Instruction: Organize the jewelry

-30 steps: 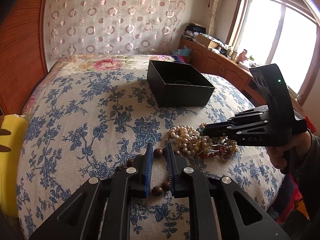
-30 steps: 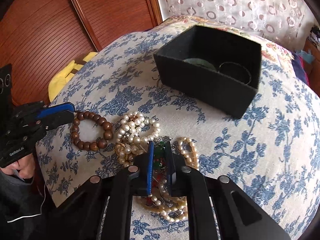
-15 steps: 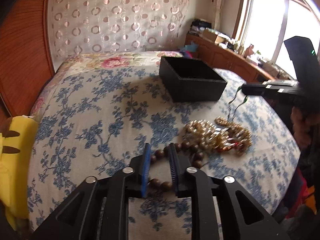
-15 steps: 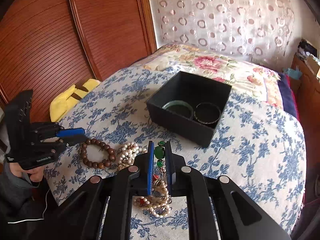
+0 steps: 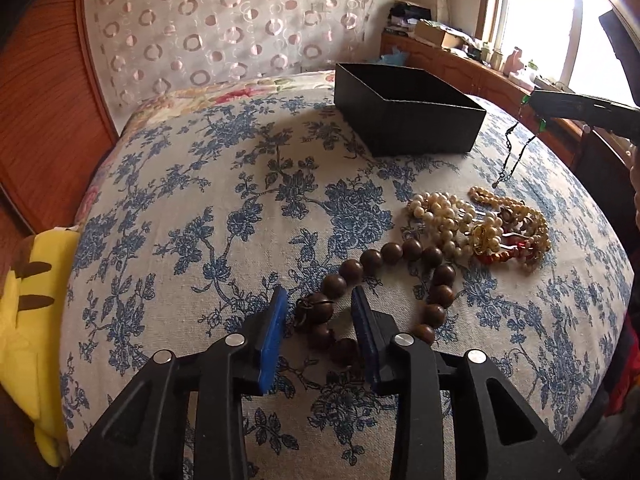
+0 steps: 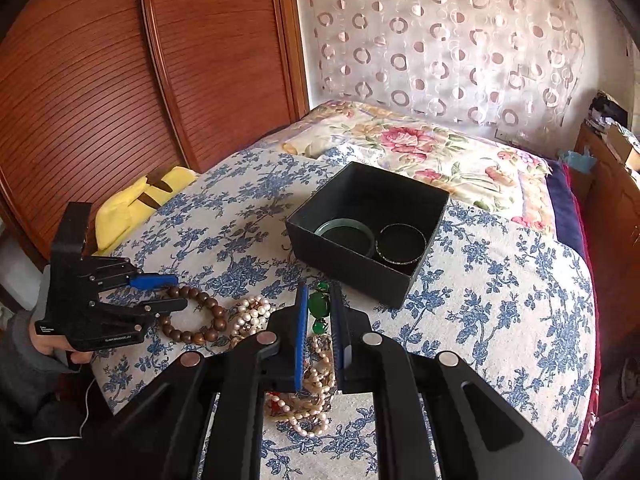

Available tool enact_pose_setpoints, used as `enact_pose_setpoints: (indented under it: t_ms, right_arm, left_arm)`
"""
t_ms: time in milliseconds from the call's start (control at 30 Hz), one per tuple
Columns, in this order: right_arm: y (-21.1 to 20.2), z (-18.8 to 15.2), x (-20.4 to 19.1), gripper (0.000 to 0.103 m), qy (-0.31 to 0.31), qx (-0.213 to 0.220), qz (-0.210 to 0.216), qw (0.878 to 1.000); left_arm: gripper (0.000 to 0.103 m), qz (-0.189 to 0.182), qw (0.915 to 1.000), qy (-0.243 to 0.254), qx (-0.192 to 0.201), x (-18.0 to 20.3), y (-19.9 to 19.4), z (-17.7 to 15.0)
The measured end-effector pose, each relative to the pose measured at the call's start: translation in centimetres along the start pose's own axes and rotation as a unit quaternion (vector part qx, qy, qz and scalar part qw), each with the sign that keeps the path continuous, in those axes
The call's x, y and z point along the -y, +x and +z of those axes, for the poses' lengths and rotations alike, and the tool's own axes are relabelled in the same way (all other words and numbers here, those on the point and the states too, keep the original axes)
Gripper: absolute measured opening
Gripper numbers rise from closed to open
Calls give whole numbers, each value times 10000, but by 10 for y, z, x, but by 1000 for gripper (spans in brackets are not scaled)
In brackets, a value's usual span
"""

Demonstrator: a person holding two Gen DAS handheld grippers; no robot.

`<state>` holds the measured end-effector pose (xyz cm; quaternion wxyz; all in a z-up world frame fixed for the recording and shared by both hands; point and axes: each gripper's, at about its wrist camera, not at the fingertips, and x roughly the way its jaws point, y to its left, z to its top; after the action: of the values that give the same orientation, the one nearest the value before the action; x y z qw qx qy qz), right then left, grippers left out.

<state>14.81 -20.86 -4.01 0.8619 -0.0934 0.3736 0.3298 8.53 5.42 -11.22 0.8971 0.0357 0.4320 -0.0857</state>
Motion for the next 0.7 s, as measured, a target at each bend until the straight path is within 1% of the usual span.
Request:
enact_pose_setpoints:
  t_ms: [33,133,233,333,467,700]
  right_arm:
    - [1,0,0,12,-6,-2,2,10000]
    - [0,0,0,12,-5,10,-1,10000]
    - [-2,2,2,12,9,75,-6,10000]
    - [-7,6,3,12,8,178,2,9998]
    - [-13,17,4,12,-39,299,-19,9995]
    - [-14,42,18,12,-93,529,-90,9985]
  left_arm:
    - [17,9,10000,11,11,0,0,0]
    - [16,-74,9999,30,73,-1,-2,3]
    - [15,-94,9993,16,348,2,-15,14]
    - [15,-201,9975,-19,684,5,-32,32]
    - [15,-212,9941,90,1064,15,-51,61]
    - [15,-266,9877,207,1526,25,-70,105]
